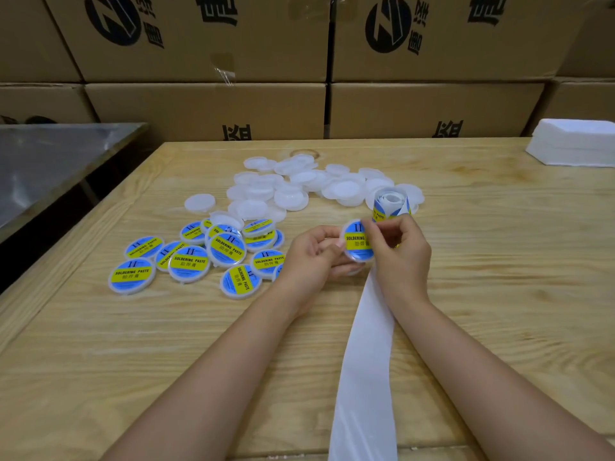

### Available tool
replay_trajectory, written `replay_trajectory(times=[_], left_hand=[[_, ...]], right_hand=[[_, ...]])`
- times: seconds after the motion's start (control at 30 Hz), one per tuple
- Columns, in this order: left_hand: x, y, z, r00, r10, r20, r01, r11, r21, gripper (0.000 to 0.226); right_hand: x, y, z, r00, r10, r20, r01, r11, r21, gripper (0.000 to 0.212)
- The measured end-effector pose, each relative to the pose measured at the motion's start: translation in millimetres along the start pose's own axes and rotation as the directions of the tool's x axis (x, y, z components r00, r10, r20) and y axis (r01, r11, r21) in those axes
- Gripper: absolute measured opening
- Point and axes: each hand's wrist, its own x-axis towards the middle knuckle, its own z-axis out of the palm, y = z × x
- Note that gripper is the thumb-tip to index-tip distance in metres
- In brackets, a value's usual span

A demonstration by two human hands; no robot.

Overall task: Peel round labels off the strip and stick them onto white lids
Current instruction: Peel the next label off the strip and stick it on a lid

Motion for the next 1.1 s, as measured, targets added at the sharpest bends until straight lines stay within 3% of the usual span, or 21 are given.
replay_trajectory(times=[0.13, 0.33, 0.57, 0.73, 0.87, 1.0, 1.1], left_hand=[[-0.3, -1.9, 1.3, 0.999, 0.041, 0.0, -0.041, 0.999, 0.016, 0.016], [0.8, 0.4, -6.0, 0.999, 0.045, -0.03, -0.048, 0.992, -0.12, 0.013], [3.9, 8.8, -22.1, 0.994, 0.053, -0.094, -0.059, 0.996, -0.067, 0.022], [2.8, 11.7, -25.3, 0.997, 0.019, -0.071, -0.021, 0.999, -0.029, 0.019], [3.0, 10.3, -24.3, 0.997, 0.011, -0.078, -0.01, 1.0, 0.014, 0.021], [4.5, 8.7, -23.6, 0.995, 0.013, -0.096, -0.009, 0.999, 0.038, 0.021], [4.5, 9.9, -19.7, 0.987, 0.056, -0.149, -0.052, 0.998, 0.03, 0.018]], right_hand=[[-0.9, -1.8, 1.3, 0.999, 0.008, 0.046, -0.006, 0.998, -0.061, 0.03], [-6.3, -4.6, 2.6, 0.979, -0.101, 0.179, 0.114, 0.991, -0.065, 0.035], [-5.8, -3.3, 2.4, 0.949, -0.201, 0.241, 0.212, 0.977, -0.021, 0.01], [-1.2, -1.5, -0.3, 0.966, -0.061, 0.249, 0.037, 0.994, 0.1, 0.02], [3.3, -0.8, -1.1, 0.96, 0.035, 0.276, -0.1, 0.969, 0.226, 0.016], [9.3, 0.8, -2.4, 0.911, 0.213, 0.352, -0.335, 0.88, 0.335, 0.023], [13.1, 0.5, -3.6, 0.891, 0.295, 0.346, -0.426, 0.806, 0.412, 0.024]])
